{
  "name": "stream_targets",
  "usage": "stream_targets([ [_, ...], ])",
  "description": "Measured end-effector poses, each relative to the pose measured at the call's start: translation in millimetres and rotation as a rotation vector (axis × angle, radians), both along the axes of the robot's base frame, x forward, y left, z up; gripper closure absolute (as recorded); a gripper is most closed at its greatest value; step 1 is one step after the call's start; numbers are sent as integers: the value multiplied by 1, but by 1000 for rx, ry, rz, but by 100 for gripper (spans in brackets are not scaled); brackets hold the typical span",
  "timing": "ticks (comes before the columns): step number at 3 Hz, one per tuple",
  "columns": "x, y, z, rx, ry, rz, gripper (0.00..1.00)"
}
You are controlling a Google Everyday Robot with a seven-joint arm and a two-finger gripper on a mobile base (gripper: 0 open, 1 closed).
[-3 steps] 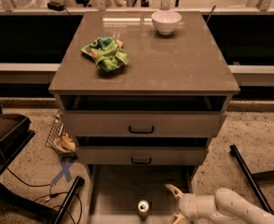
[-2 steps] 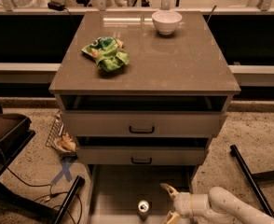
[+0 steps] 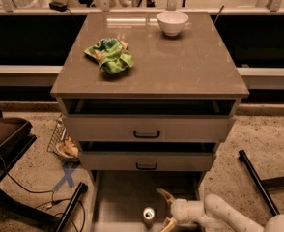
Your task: Pick redbull can from bottom drawer and place on counter
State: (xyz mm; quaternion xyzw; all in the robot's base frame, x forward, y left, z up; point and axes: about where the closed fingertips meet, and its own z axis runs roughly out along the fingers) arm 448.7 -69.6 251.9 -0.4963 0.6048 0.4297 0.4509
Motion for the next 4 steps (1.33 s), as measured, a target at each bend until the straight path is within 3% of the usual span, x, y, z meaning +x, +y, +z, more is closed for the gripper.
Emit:
stream_targets([
  [1,6,9,-20,45,-32,20,0],
  [2,1,21,-33,80,-46,45,13],
  [4,-26,48,-45,119,-35,118,59],
])
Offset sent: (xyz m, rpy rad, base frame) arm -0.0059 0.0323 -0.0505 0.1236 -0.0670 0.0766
